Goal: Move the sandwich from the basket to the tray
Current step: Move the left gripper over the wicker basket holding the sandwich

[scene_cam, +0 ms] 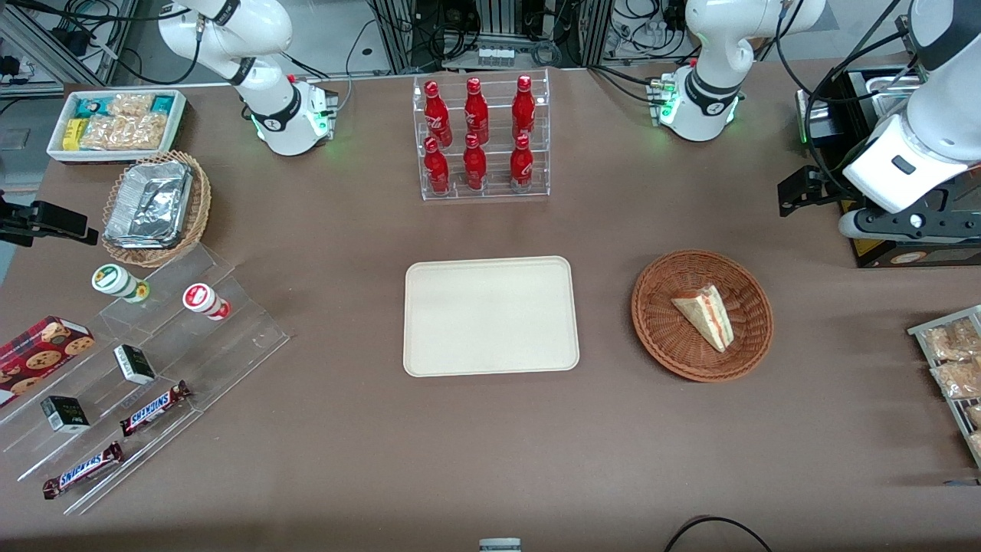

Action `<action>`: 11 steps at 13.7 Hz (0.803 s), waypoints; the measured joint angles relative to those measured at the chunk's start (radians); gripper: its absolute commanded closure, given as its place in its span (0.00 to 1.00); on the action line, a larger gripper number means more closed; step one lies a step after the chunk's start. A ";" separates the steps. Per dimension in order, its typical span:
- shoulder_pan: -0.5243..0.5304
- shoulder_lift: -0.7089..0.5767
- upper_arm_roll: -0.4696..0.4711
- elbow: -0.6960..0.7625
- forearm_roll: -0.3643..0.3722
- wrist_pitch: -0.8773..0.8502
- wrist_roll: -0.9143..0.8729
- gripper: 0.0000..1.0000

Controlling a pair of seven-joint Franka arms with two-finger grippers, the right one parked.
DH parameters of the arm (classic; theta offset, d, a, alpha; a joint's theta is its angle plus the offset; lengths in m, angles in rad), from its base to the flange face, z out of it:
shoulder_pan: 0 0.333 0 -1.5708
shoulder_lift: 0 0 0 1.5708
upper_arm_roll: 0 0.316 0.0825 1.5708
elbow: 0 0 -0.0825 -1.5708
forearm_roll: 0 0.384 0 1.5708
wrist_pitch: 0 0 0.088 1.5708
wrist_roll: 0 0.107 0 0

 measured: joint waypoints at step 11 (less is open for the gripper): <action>-0.005 0.107 -0.004 -0.117 0.000 0.171 0.000 0.00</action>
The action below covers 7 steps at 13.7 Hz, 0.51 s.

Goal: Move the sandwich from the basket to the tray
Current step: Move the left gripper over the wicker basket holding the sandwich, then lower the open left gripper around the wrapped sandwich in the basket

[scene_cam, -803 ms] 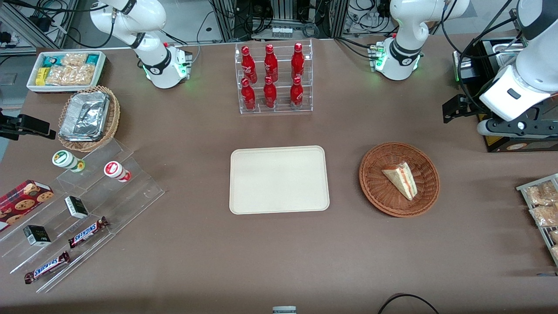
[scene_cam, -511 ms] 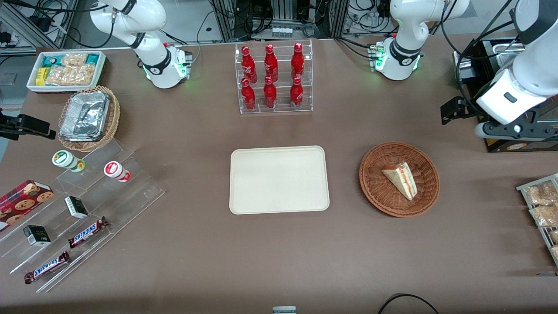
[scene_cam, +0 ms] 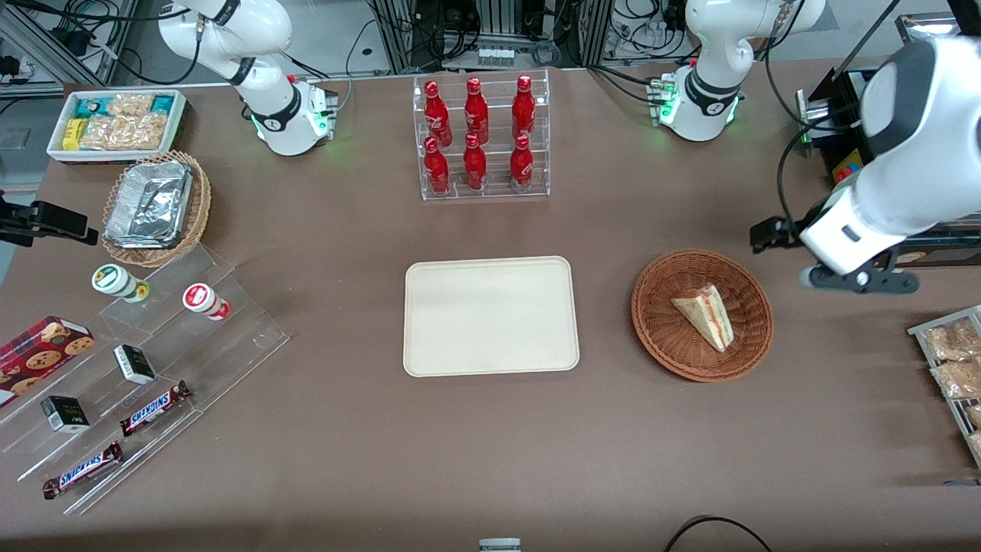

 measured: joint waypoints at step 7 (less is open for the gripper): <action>0.000 -0.015 0.000 -0.219 0.000 0.268 -0.011 0.00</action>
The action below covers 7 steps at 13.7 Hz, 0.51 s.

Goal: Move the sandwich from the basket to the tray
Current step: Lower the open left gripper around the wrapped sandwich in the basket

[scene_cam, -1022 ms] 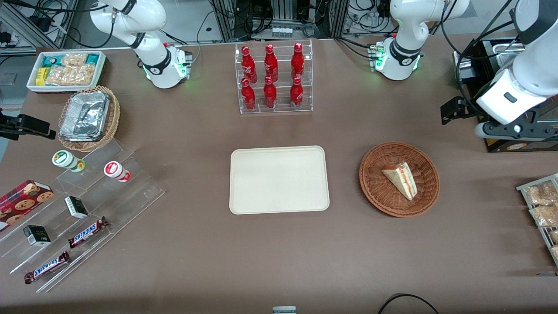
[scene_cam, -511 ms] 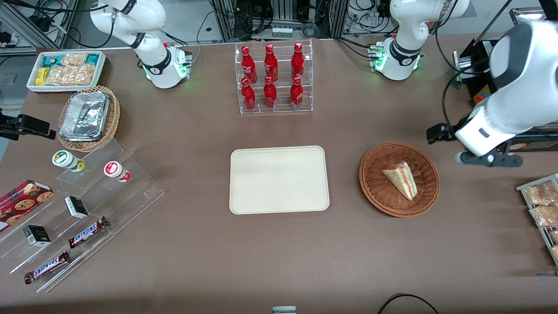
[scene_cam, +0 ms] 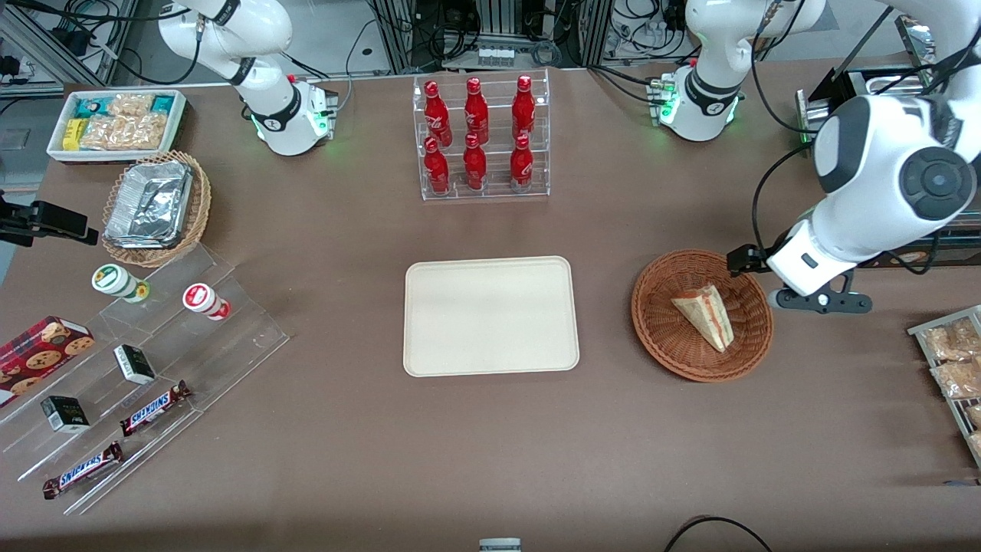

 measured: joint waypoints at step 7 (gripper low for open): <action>-0.006 -0.039 -0.002 -0.239 0.000 0.321 -0.277 0.00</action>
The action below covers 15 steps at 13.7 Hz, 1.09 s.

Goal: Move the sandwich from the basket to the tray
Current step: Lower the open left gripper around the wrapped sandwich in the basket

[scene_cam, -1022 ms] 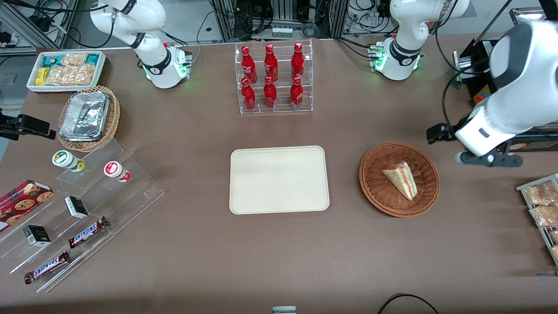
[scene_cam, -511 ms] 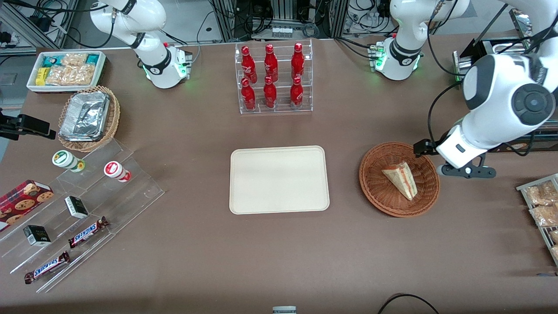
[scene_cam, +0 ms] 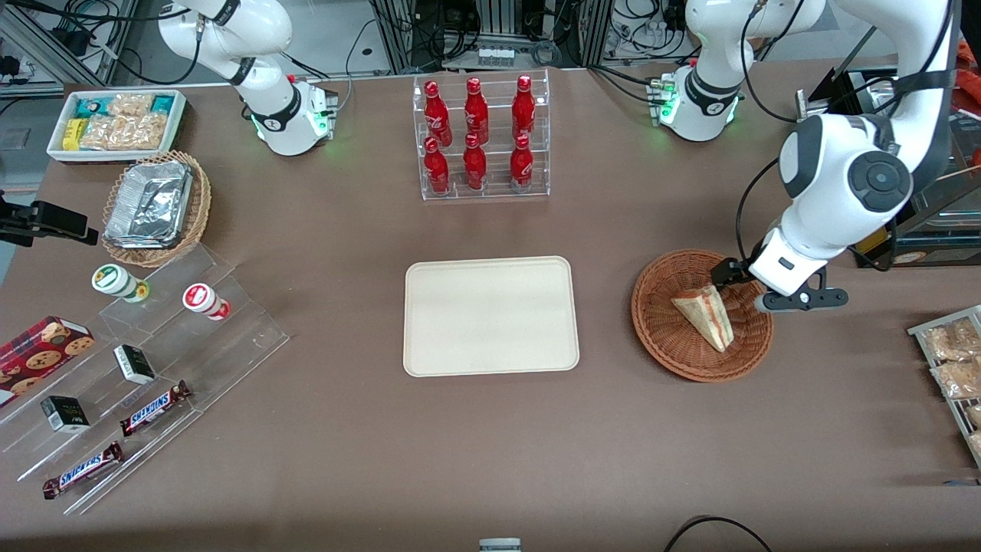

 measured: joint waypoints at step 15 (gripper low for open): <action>-0.033 0.131 0.002 -0.052 0.001 0.147 -0.568 0.00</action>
